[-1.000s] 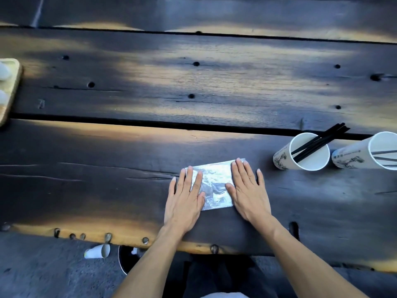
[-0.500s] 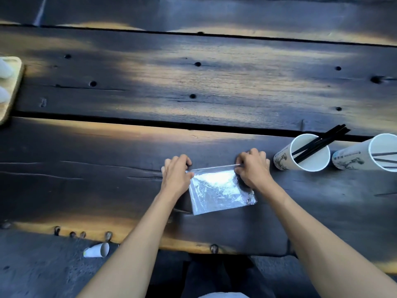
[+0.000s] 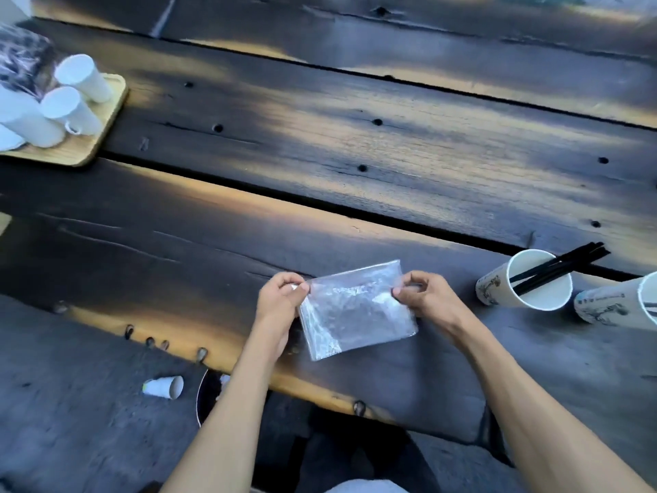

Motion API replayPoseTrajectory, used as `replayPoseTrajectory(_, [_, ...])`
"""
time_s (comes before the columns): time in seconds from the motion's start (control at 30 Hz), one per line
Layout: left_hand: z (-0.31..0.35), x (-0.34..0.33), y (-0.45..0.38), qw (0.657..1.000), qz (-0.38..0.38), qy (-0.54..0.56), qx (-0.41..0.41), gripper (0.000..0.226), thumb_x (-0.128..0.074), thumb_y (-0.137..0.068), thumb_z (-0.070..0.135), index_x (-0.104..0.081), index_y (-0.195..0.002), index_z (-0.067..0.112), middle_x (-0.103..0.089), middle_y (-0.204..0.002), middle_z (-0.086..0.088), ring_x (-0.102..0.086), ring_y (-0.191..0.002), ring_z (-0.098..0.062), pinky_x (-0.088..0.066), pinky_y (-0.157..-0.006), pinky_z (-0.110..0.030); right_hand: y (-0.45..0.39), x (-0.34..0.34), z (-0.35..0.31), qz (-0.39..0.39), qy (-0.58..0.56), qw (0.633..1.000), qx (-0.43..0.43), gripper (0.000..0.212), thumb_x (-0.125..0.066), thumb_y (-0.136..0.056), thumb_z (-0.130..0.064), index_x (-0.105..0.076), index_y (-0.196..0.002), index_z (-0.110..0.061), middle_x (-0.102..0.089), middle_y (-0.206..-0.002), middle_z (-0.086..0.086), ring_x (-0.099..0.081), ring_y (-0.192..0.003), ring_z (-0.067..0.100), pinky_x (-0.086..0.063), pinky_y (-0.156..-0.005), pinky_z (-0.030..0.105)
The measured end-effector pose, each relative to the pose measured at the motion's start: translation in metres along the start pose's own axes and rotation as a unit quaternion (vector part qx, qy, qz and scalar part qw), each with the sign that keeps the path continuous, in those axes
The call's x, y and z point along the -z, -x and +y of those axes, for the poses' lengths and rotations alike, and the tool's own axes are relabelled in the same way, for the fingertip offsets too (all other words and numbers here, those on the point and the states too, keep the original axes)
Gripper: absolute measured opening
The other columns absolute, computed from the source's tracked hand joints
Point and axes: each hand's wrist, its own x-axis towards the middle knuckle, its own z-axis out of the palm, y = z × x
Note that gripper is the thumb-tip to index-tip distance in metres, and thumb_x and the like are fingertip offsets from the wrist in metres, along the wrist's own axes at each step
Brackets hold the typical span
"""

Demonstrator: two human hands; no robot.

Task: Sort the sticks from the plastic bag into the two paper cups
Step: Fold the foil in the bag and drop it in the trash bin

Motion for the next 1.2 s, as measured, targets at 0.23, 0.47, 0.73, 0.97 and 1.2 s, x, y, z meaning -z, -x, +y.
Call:
replayPoseTrajectory(0.23, [-0.038,0.051,0.081,0.985,0.065,0.140,0.073,0.017,-0.067,-0.092,0.009,-0.069,-0.108,0.002,-0.077,-0.104,-0.014,-0.073,-0.096,-0.028,-0.055,-0.092,-0.046,-0.001,-0.080,-0.019,-0.035,-0.016,0.999,0.036,0.012,-0.066,-0.090,-0.004,-0.065,-0.079,-0.009,-0.061,-0.066,0.007,-0.050,-0.053,0.013,-0.042,-0.051,0.022])
replayPoseTrajectory(0.47, [-0.081,0.119,0.141,0.920,0.238,0.308,0.046,0.021,-0.062,-0.093,0.004,-0.067,-0.113,-0.002,-0.078,-0.100,-0.012,-0.076,-0.085,-0.021,-0.060,-0.076,-0.034,0.013,-0.190,-0.003,-0.203,0.073,0.976,-0.014,0.014,-0.067,-0.091,-0.010,-0.066,-0.094,0.004,-0.073,-0.088,0.015,-0.068,-0.076,0.026,-0.052,-0.070,0.036])
replayPoseTrajectory(0.73, [-0.152,0.209,0.196,0.853,0.309,0.407,0.102,0.004,-0.067,-0.090,0.009,-0.068,-0.087,0.007,-0.079,-0.087,-0.004,-0.074,-0.078,-0.017,-0.053,-0.073,-0.035,0.048,-0.319,0.062,-0.227,0.161,0.959,-0.052,0.026,-0.065,-0.081,-0.016,-0.065,-0.096,0.005,-0.064,-0.082,0.018,-0.061,-0.075,0.031,-0.052,-0.069,0.048])
replayPoseTrajectory(0.97, [-0.242,0.234,0.198,0.790,0.367,0.468,0.147,0.008,-0.068,-0.090,0.006,-0.062,-0.086,0.003,-0.064,-0.071,-0.010,-0.066,-0.071,-0.021,-0.057,-0.061,-0.028,0.034,-0.375,0.135,-0.232,0.277,0.927,-0.099,0.010,-0.058,-0.091,-0.004,-0.057,-0.082,0.002,-0.061,-0.072,0.010,-0.064,-0.064,0.018,-0.058,-0.060,0.040])
replayPoseTrajectory(1.2, [-0.334,0.250,0.105,0.704,0.416,0.527,0.231,0.018,-0.064,-0.092,0.003,-0.061,-0.075,0.008,-0.063,-0.060,-0.006,-0.058,-0.046,-0.010,-0.053,-0.053,-0.026,-0.048,-0.392,0.248,-0.141,0.321,0.912,-0.211,0.004,-0.056,-0.094,-0.008,-0.056,-0.098,-0.005,-0.066,-0.089,0.015,-0.066,-0.080,0.027,-0.059,-0.069,0.040])
